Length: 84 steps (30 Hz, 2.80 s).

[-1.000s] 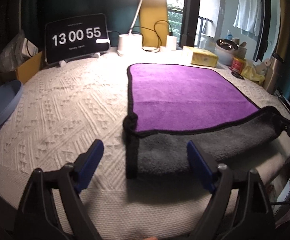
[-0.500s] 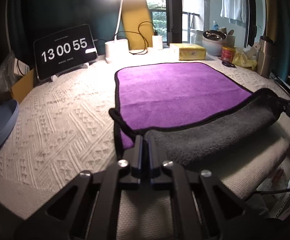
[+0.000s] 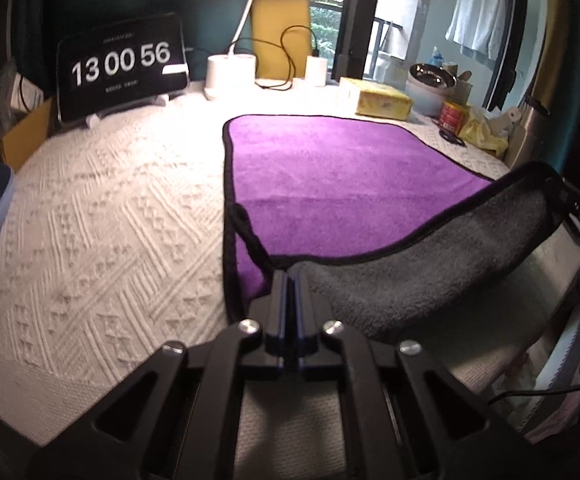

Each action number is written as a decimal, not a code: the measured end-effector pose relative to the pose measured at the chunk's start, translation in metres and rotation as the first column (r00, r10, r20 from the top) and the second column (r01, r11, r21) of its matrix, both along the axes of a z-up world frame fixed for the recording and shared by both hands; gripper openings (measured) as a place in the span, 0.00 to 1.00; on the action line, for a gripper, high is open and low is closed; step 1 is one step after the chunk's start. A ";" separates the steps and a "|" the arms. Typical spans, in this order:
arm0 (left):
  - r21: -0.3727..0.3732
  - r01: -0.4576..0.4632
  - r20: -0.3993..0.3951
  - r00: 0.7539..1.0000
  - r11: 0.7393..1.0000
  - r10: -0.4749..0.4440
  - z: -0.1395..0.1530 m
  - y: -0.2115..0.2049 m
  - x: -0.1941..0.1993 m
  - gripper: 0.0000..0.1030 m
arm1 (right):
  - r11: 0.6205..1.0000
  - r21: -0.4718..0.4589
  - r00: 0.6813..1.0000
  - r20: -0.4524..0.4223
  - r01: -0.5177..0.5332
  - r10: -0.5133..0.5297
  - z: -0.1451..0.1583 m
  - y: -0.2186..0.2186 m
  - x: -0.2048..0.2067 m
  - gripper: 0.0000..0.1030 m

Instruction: Fold towel

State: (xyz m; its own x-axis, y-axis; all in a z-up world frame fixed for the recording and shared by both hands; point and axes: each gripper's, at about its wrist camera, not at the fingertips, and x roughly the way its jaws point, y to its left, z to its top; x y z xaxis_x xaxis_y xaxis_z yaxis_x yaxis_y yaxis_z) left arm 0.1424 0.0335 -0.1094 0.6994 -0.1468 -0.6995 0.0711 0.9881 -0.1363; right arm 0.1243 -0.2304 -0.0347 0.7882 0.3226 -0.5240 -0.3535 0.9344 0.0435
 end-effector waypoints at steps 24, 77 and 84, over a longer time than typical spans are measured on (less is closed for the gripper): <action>0.075 0.052 -0.086 0.995 0.996 -0.046 -0.002 -0.012 0.014 0.04 | 0.999 0.041 0.997 -0.073 -0.026 0.029 -0.008 -0.006 0.021 0.06; 0.088 -0.081 0.064 0.995 0.993 0.076 0.023 0.018 0.227 0.06 | 0.984 -0.157 0.980 -0.166 0.086 -0.112 -0.039 0.022 0.263 0.06; 0.092 -0.112 -0.057 0.991 0.989 0.118 -0.004 0.020 0.247 0.12 | 0.971 -0.212 0.954 -0.254 0.108 -0.162 -0.065 0.024 0.278 0.06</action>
State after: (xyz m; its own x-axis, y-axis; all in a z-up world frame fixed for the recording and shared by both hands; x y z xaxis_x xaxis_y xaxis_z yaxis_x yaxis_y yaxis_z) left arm 0.3893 0.0532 -0.1135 0.6626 -0.0039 -0.7489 -0.0494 0.9976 -0.0489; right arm 0.4022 -0.2064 -0.0998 0.6393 0.0941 -0.7632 -0.2237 0.9723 -0.0674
